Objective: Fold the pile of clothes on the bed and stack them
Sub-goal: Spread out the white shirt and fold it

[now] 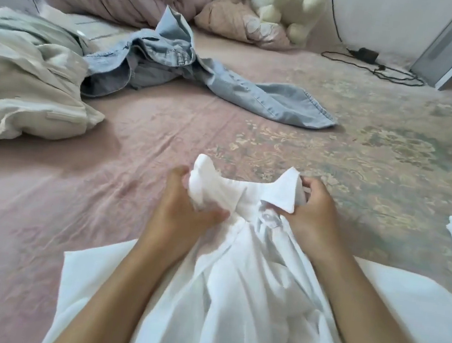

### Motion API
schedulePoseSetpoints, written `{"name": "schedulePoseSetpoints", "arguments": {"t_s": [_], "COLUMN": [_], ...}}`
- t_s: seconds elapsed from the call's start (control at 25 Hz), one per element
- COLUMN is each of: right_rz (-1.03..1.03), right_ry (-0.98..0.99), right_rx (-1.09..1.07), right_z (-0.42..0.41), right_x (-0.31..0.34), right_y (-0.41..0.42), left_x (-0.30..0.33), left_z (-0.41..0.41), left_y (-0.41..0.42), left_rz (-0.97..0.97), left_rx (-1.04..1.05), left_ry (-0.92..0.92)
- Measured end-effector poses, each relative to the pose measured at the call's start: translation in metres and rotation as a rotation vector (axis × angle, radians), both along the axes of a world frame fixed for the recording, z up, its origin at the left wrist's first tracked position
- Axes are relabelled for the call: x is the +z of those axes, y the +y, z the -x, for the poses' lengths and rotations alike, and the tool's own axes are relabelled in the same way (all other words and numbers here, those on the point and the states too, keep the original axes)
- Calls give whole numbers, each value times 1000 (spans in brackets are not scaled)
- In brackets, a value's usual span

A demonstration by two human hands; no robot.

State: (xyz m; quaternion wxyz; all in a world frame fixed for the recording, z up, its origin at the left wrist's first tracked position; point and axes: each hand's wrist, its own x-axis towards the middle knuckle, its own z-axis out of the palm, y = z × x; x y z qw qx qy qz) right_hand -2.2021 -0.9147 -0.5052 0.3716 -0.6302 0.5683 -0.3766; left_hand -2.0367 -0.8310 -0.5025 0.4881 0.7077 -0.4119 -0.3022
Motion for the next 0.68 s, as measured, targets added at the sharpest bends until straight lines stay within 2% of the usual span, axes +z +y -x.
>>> {"name": "schedulePoseSetpoints", "arguments": {"t_s": [0.08, 0.2, 0.28, 0.32, 0.36, 0.44, 0.48, 0.52, 0.56, 0.68], "right_rz": [70, 98, 149, 175, 194, 216, 231, 262, 279, 366], "right_ry": [51, -45, -8, 74, 192, 584, 759, 859, 890, 916], "right_rx": [-7, -17, -28, -35, -31, 75, 145, 184, 190, 164], "right_z": [-4, -3, -8, -15, -22, -31, -32, -32, -33, -37], "right_x": [1, 22, 33, 31, 26, 1, -10, -16, -14, -5], "right_y": [-9, -24, -40, -49, -56, -61, -61, -62, -61, -79], "left_x": [-1, 14, 19, 20, 16, 4, -6, -18, -28, -62], "left_z": [-7, -13, -20, -24, -25, -16, -6, 7, 19, 33], "left_y": [-8, -11, -20, -25, -28, -24, -16, -6, 4, 18], "left_rz": [110, 254, 232, 162, 48, -156, -111, -36, -32, -228], "left_rx": [69, 127, 130, 126, 111, 53, -4, -80, -158, -341], "left_ry": [-83, -66, -124, -187, -331, -806, -985, -1055, -1024, -937]}}
